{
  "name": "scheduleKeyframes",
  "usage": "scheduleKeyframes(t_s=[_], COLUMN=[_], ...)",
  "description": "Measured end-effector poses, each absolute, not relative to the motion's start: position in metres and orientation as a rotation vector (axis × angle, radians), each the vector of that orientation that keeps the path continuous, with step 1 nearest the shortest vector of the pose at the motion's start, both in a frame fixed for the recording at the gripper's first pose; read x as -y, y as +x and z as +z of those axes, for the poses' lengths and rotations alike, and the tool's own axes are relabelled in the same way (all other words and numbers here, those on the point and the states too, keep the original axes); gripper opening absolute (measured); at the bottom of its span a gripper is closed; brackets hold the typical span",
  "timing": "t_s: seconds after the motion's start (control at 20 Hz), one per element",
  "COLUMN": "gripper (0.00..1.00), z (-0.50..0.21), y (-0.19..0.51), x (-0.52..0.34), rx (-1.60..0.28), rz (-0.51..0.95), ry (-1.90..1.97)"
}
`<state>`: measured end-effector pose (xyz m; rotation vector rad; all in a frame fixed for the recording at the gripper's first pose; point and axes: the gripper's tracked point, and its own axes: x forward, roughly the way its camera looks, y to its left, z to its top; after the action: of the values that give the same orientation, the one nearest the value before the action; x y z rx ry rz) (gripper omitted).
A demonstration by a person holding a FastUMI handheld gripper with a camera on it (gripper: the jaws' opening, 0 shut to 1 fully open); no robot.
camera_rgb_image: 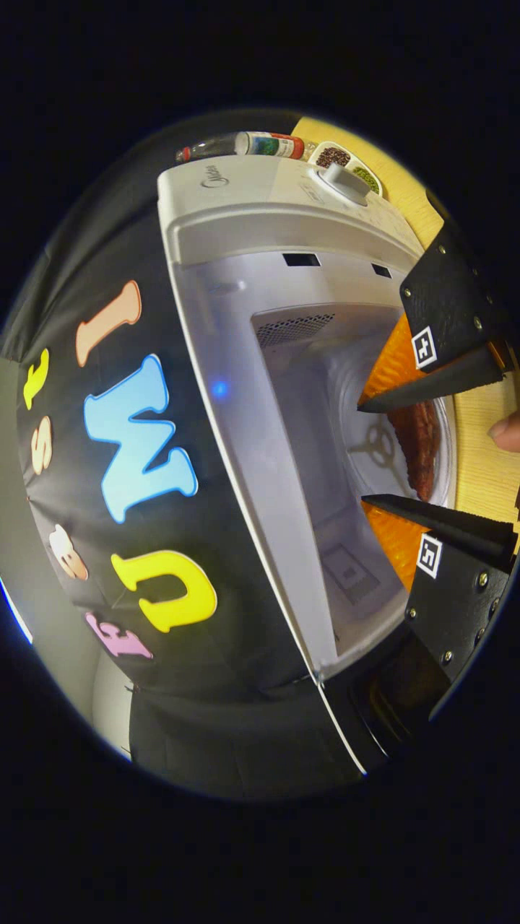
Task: Open the microwave, put the food inside, and close the microwave door.
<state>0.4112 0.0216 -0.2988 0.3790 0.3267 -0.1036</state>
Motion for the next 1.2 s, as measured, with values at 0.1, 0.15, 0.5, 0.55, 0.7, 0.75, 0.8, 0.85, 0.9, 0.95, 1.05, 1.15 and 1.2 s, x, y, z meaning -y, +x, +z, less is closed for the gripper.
scheduleKeyframes(t_s=[0.1, 0.15, 0.5, 0.55, 0.7, 0.75, 0.8, 0.85, 0.9, 0.95, 1.05, 1.15, 1.2], gripper=[0.68, 0.68, 0.68, 0.68, 0.76, 0.76, 0.76, 0.76, 0.76, 0.76, 0.77, 0.66, 0.57], z=[-0.274, -0.260, -0.146, -0.126, -0.074, -0.068, -0.070, -0.079, -0.091, -0.106, -0.131, -0.154, -0.163], y=[0.387, 0.373, 0.251, 0.236, 0.192, 0.184, 0.178, 0.173, 0.168, 0.163, 0.165, 0.168, 0.169], x=[-0.049, -0.063, -0.179, -0.196, -0.259, -0.281, -0.299, -0.315, -0.331, -0.350, -0.373, -0.383, -0.385], rx=[-0.317, -0.306, -0.126, -0.082, 0.014, 0.018, 0.007, -0.020, -0.052, -0.087, -0.137, -0.171, -0.185], rz=[-0.003, 0.050, 0.368, 0.404, 0.526, 0.561, 0.585, 0.603, 0.624, 0.657, 0.654, 0.622, 0.597], ry=[0.357, 0.343, 0.205, 0.210, 0.217, 0.190, 0.142, 0.091, 0.061, 0.053, 0.075, 0.099, 0.099])
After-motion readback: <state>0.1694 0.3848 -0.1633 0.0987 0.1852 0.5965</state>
